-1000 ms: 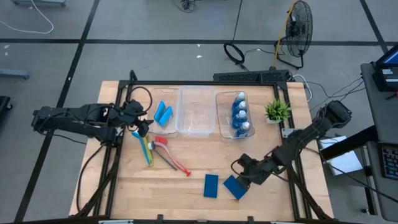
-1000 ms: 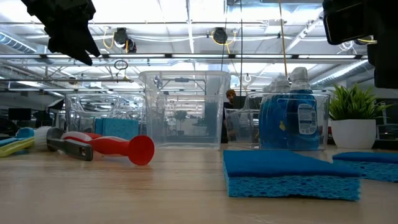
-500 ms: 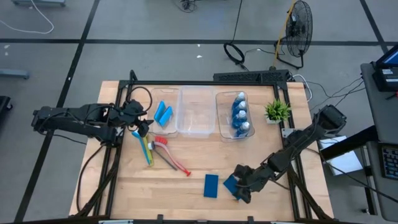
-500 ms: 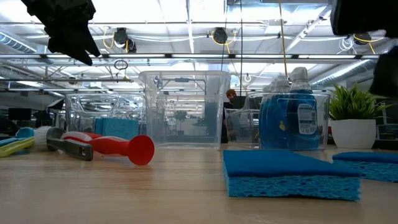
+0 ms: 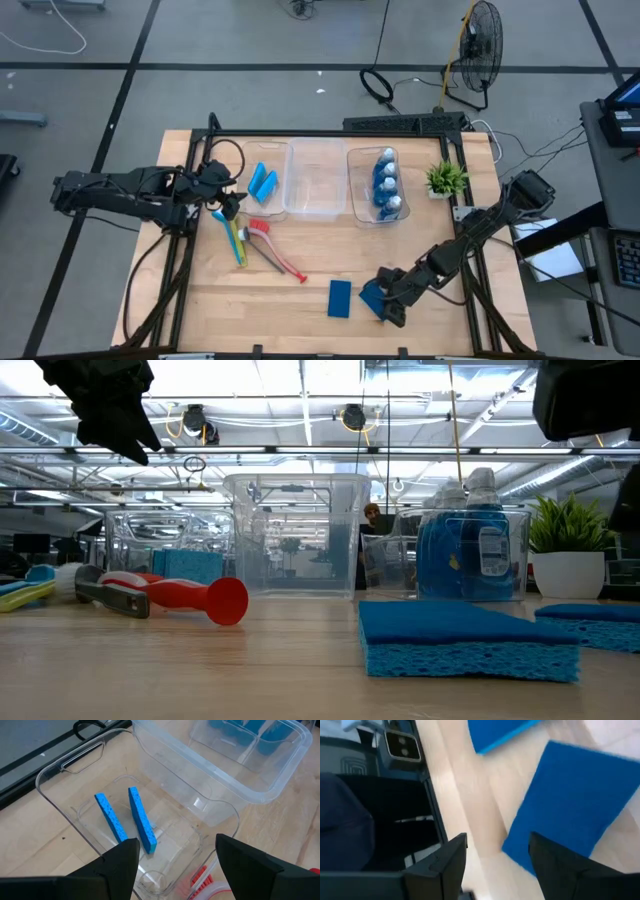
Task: Pick & Place Kitchen Sink Supplies
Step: Put the blue sponge into the left transparent bin
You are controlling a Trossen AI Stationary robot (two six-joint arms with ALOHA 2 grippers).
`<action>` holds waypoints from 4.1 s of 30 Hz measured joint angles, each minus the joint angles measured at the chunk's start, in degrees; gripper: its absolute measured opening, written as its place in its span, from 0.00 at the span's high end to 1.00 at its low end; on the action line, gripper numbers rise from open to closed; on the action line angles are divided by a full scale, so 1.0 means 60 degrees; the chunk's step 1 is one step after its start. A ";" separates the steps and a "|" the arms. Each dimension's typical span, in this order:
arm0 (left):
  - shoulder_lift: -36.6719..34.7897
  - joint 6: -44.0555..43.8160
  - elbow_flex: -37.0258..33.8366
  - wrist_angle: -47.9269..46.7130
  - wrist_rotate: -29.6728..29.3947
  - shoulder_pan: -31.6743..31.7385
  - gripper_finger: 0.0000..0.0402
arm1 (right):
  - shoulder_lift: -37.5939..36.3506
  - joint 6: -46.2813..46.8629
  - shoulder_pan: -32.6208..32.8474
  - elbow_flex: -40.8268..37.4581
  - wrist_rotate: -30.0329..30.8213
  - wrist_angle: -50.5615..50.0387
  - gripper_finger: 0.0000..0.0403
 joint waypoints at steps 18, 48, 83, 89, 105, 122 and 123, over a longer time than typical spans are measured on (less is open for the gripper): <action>-0.0001 0.0046 0.0000 -0.0004 -0.0019 0.0000 0.34 | 0.0047 0.0248 -0.0526 0.0000 0.0083 -0.1762 0.51; 0.0002 -0.0066 0.0004 -0.0007 -0.0029 0.0000 0.34 | 0.1592 0.1532 -0.0695 0.0000 0.0532 -0.4572 0.69; 0.0001 0.0012 0.0004 0.0836 0.0533 0.0000 0.34 | -0.1514 0.2777 -0.0274 -0.0109 0.1535 -0.6082 1.00; 0.0001 0.0049 0.0004 0.1821 0.1176 -0.0007 0.34 | -0.2023 0.2750 -0.0284 -0.0098 0.2004 -0.5879 1.00; 0.0002 0.0049 0.0004 0.1861 0.1260 -0.0004 0.34 | -0.1981 0.2747 -0.0280 -0.0483 0.1971 -0.5062 1.00; 0.0002 0.0013 0.0004 0.2115 0.1257 0.0000 0.34 | -0.1515 0.2533 -0.0256 -0.1603 0.1624 -0.2886 0.95; 0.0002 0.0010 0.0004 0.2115 0.1257 0.0000 0.34 | -0.1515 0.2523 -0.0252 -0.1603 0.1549 -0.2833 0.93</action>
